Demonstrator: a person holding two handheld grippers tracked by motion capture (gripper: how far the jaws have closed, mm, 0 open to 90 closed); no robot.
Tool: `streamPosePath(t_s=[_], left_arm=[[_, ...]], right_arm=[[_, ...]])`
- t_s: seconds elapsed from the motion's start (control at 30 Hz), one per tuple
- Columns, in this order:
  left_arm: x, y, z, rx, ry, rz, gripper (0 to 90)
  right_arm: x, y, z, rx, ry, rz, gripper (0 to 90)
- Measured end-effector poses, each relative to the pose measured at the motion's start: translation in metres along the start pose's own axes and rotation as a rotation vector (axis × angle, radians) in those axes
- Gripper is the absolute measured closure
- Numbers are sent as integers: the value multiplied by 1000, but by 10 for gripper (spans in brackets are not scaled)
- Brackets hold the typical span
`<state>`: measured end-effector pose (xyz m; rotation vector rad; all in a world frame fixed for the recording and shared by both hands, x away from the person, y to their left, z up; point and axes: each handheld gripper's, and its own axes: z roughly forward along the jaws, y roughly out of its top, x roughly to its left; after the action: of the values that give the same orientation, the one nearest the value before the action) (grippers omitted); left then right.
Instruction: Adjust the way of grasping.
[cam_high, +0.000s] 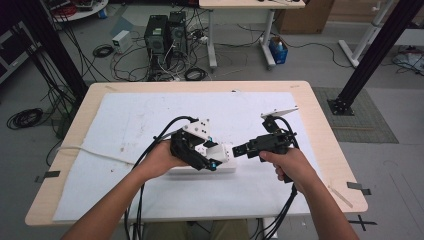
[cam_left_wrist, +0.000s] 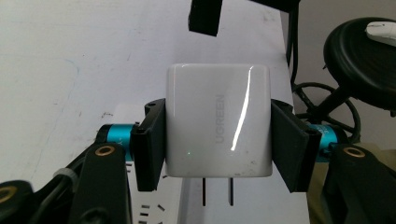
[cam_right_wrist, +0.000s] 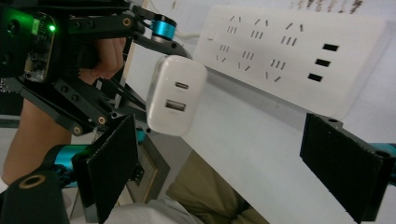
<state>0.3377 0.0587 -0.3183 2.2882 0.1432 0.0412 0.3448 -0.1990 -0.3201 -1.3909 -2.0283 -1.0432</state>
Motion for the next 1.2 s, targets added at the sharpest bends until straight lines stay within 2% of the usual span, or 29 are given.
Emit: streamPosePath(t_s=[0.33,0.43,0.47,0.63,0.7,0.77,1.0,1.2], left_arm=[[-2,5,7,-6,-8,11,425],[-3,6,9,-5,-7,17,425],[-3,7,9,-4,-5,20,425],[-3,7,9,-10,1,22,425],[-3,7,9,-16,4,25,425],[-3,7,9,-18,6,27,425],[-4,7,9,-14,7,38,425],[-5,9,10,-15,7,56,425]], right_arm=[[6,6,12,17,19,3,112],[7,8,16,7,18,6,123],[7,8,17,4,21,5,176],[7,9,21,7,36,10,183],[7,9,25,9,53,6,247],[7,9,27,7,62,9,272],[3,8,32,19,129,68,364],[1,8,38,37,157,95,429]])
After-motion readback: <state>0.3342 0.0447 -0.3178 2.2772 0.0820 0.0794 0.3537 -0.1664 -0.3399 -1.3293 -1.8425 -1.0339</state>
